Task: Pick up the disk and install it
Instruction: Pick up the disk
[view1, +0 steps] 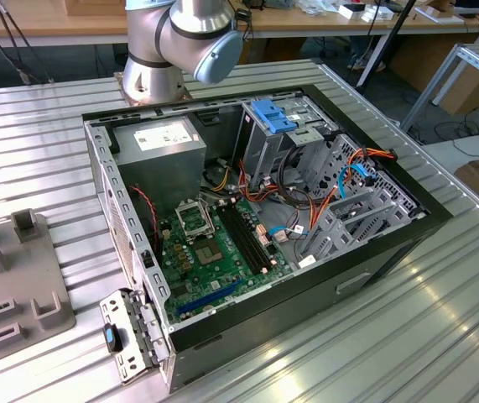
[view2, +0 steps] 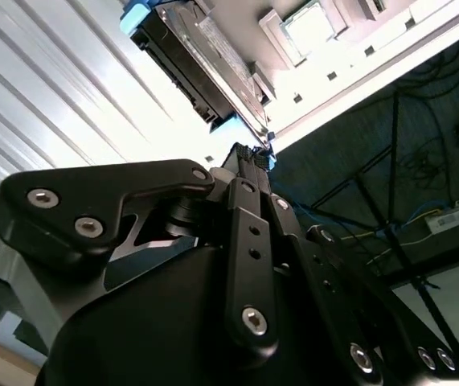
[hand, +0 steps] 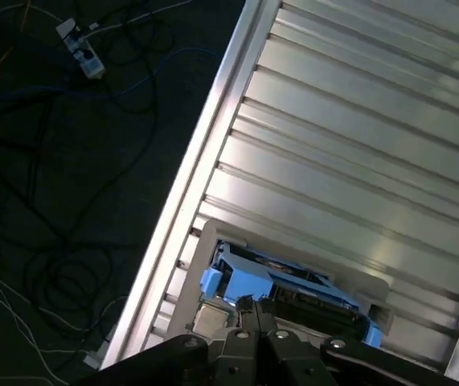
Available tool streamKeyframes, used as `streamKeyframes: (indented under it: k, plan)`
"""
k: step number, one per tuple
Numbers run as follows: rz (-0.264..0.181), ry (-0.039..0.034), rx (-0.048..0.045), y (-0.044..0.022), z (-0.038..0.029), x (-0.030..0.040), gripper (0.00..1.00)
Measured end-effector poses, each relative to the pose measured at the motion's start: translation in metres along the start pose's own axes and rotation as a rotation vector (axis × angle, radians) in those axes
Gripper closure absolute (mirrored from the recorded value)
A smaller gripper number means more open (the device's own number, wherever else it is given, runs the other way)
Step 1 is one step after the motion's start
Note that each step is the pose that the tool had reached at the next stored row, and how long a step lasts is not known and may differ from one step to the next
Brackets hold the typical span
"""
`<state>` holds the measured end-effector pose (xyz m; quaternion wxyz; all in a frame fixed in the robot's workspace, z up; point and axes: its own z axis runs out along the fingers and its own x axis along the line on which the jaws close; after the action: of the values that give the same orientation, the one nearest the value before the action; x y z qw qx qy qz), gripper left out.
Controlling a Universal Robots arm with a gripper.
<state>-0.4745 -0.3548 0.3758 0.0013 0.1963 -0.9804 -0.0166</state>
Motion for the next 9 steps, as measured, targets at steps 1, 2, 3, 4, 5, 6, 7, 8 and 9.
streamKeyframes:
  k: [1,2,3,4,5,6,7,8,9]
  plan:
    - [-0.025,0.001,0.0005,0.0,0.0001,0.0,0.89]
    - [-0.039,0.0015,0.0005,0.0,0.0001,0.0,0.89]
    - [-0.049,0.0019,0.0005,0.0,0.0001,0.0,0.89]
    - [-0.06,0.0022,0.0004,0.0,0.0001,0.0,0.89]
    - [-0.072,0.0026,0.0004,0.0,0.0002,0.0,0.89]
    - [-0.087,0.0031,0.0004,0.0,0.0002,0.0,0.89]
    - [-0.101,0.0036,0.0003,0.0,0.0002,0.0,0.89]
    - [-0.145,0.005,0.0001,0.0,0.0002,0.0,0.89]
    - [-0.175,0.006,0.0,0.0,0.0002,0.0,0.89]
